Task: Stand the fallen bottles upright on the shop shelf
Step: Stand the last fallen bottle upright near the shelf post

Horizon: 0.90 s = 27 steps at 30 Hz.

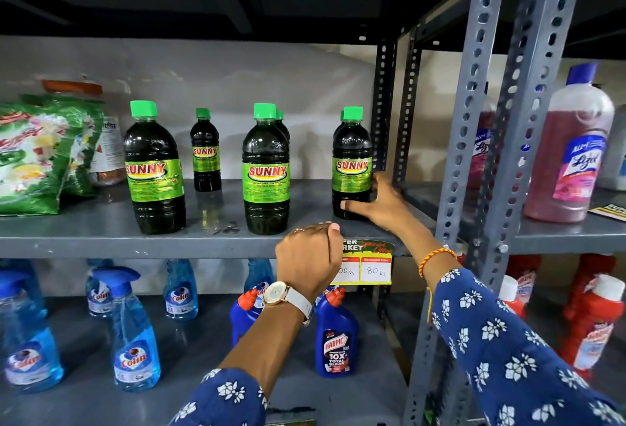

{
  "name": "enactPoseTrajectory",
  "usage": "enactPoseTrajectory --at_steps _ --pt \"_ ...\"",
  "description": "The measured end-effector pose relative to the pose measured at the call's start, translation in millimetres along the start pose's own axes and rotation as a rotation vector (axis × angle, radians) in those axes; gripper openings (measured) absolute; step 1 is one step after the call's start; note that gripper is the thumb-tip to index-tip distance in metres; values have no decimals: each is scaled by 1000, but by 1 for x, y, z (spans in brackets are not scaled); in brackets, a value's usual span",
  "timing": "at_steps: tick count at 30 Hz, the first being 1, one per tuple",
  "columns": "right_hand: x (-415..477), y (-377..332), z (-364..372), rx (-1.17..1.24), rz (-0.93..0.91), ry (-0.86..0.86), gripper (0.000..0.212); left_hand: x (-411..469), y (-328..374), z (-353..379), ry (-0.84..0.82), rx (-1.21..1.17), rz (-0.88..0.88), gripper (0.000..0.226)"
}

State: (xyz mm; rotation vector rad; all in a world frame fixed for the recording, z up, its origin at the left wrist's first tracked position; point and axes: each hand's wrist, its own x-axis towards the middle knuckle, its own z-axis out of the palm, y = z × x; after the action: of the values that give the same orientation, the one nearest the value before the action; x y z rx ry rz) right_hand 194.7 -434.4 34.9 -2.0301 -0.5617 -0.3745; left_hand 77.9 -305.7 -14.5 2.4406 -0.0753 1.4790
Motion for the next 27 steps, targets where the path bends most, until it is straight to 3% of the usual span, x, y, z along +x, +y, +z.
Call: enactPoseTrajectory --at_steps 10,27 --pt "-12 -8 -5 -16 -9 -12 69 0 0 -4 -60 -23 -12 34" --pt "-39 -6 -12 45 -54 53 62 -3 0 -2 -28 -95 -16 31"
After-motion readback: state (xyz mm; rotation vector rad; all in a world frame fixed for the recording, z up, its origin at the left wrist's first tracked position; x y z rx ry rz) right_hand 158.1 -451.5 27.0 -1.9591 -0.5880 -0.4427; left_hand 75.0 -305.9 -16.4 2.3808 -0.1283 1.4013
